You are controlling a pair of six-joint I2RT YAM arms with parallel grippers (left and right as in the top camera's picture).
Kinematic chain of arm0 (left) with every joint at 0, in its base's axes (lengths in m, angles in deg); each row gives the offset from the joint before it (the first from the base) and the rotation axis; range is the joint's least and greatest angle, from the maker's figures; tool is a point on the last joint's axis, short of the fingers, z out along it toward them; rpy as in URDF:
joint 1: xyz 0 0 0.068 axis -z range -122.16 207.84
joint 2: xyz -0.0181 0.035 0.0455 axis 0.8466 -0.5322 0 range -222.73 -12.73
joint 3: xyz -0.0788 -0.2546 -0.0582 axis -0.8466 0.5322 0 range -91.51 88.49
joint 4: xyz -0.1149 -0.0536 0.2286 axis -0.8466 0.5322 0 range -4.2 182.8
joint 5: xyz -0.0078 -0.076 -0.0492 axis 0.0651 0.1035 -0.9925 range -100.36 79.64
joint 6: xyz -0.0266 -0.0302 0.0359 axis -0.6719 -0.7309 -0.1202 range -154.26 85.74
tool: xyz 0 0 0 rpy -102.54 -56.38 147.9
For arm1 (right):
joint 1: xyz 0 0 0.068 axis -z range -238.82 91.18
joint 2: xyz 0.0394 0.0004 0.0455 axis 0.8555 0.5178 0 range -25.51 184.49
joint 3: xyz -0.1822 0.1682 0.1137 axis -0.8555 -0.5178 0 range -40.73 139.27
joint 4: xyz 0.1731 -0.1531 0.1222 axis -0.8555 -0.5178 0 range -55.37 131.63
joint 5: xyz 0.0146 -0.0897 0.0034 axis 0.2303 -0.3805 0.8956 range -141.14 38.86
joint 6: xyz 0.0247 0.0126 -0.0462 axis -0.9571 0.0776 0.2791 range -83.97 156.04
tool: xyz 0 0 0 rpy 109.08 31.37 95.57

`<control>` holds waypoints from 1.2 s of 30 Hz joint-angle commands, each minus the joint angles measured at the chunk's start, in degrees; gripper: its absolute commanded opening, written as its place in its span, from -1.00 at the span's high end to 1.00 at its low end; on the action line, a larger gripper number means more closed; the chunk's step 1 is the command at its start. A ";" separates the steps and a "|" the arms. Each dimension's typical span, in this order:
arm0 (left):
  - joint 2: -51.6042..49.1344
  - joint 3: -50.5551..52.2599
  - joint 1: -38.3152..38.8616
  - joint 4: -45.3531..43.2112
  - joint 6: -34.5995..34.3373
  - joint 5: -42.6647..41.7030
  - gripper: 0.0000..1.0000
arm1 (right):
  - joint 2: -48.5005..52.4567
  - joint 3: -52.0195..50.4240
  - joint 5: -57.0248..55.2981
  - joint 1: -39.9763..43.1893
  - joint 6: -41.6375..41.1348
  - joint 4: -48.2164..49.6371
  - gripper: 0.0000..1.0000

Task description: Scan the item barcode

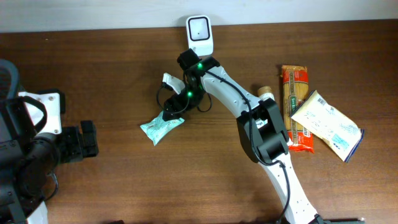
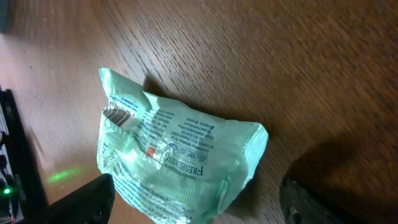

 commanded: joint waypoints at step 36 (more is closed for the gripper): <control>0.07 -0.35 -0.20 0.02 0.94 0.42 -0.98 | -41.70 -4.50 -2.86 24.63 1.36 -14.80 0.91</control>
